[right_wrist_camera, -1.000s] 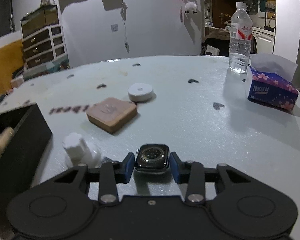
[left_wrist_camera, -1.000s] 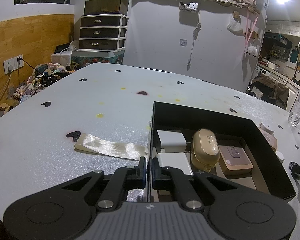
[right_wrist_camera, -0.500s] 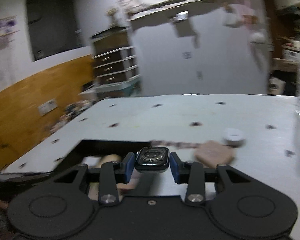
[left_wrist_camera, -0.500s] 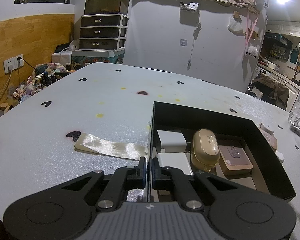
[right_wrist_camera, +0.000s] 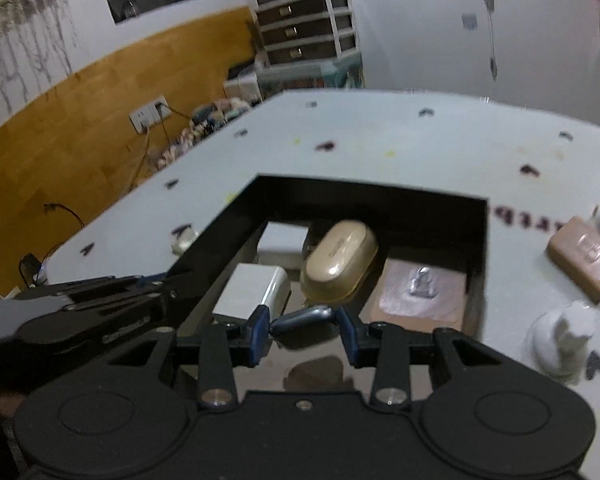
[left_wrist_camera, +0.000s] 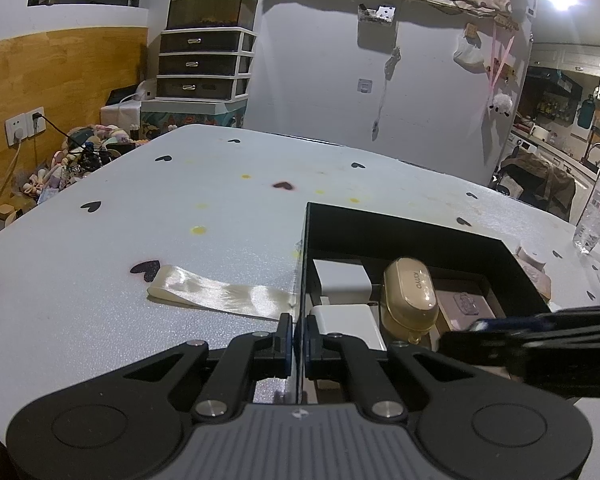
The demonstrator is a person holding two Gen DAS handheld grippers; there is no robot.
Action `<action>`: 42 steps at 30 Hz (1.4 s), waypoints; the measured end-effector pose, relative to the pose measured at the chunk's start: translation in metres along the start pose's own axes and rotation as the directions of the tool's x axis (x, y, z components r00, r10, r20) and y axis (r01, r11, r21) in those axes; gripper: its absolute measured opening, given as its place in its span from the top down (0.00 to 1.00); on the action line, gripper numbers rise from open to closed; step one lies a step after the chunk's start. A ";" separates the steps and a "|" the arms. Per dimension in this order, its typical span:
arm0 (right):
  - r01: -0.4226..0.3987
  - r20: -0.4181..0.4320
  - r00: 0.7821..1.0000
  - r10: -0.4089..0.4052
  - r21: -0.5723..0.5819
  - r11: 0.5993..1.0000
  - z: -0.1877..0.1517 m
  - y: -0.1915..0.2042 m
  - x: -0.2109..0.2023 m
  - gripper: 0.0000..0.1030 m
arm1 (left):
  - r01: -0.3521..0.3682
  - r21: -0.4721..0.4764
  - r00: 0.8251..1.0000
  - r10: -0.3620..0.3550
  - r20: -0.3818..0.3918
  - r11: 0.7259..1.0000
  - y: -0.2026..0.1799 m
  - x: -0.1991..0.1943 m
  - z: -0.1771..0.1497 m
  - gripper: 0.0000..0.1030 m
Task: Organize rigid objects
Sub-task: 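Carry the smartwatch into the black box and release it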
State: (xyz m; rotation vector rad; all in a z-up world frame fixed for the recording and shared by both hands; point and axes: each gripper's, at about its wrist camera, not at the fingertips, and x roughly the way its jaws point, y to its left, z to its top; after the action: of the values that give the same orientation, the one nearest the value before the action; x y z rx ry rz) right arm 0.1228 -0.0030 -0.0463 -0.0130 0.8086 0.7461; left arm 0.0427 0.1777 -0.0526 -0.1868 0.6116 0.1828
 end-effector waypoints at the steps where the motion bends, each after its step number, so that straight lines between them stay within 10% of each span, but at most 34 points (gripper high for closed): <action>1: -0.002 -0.013 1.000 0.002 0.005 1.000 0.000 0.001 0.004 0.63 | 0.001 -0.001 1.000 -0.001 0.000 1.000 0.000 0.000 0.000 0.95; 30: 0.022 -0.129 0.992 -0.006 0.119 0.993 0.008 -0.008 0.034 0.70 | -0.007 0.002 1.000 0.007 0.002 1.000 -0.003 0.000 -0.001 0.95; 42: 0.010 -0.075 0.997 -0.005 0.061 0.998 0.007 0.001 -0.003 0.41 | -0.012 0.004 1.000 0.012 0.000 1.000 -0.005 0.001 -0.001 0.95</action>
State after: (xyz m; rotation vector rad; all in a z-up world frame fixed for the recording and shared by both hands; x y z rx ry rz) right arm 0.1253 -0.0022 -0.0387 0.0111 0.9026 0.7170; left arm 0.0443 0.1727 -0.0532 -0.1795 0.6130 0.1931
